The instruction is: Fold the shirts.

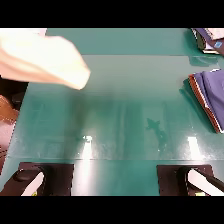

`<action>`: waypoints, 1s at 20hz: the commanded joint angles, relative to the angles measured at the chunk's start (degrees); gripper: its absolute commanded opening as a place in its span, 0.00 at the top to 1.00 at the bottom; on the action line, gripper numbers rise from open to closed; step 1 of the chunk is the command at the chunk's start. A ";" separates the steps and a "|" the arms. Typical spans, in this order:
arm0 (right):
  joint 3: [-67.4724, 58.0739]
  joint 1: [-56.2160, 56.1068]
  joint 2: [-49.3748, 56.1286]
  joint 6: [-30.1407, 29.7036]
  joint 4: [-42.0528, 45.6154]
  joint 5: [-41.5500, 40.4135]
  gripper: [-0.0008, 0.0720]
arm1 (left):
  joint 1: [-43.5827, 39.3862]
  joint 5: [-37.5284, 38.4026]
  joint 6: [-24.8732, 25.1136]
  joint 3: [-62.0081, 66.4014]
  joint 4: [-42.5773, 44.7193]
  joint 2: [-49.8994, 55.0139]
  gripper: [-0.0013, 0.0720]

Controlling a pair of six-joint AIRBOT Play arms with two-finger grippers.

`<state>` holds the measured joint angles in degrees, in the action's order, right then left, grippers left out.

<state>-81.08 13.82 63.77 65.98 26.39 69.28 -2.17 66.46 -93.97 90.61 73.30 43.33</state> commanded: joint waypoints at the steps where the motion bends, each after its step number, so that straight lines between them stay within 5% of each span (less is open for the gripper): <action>1: -5.01 -0.02 -0.02 0.00 -1.09 -2.32 0.96 | -9.35 -0.96 0.11 8.61 -2.25 5.05 0.95; 9: -11.98 -0.02 -0.04 0.00 -0.79 -2.03 0.96 | -32.44 8.24 1.42 8.61 -2.45 35.01 0.94; 10: -11.93 -0.02 -0.04 0.00 -0.70 -1.57 0.96 | -34.73 8.46 1.73 8.59 -2.43 38.27 0.80; 11: -11.96 -0.02 -0.04 0.00 -0.31 -1.16 0.96 | -36.39 8.41 3.06 8.61 -2.43 40.81 0.36; 12: -11.96 -0.02 -0.04 0.00 0.79 -0.94 0.96 | -37.55 8.11 4.66 8.61 -2.38 42.95 0.09; 16: -11.91 -0.02 -0.02 0.00 2.43 -0.17 0.96 | -34.64 7.08 7.15 9.07 3.85 44.70 0.08; 20: -11.89 -0.02 -0.02 0.00 3.82 0.81 0.96 | -21.81 7.45 5.64 8.83 3.17 44.83 0.08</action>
<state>-92.92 13.82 63.72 65.98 28.97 69.23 -30.68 73.67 -87.99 99.50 75.77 87.31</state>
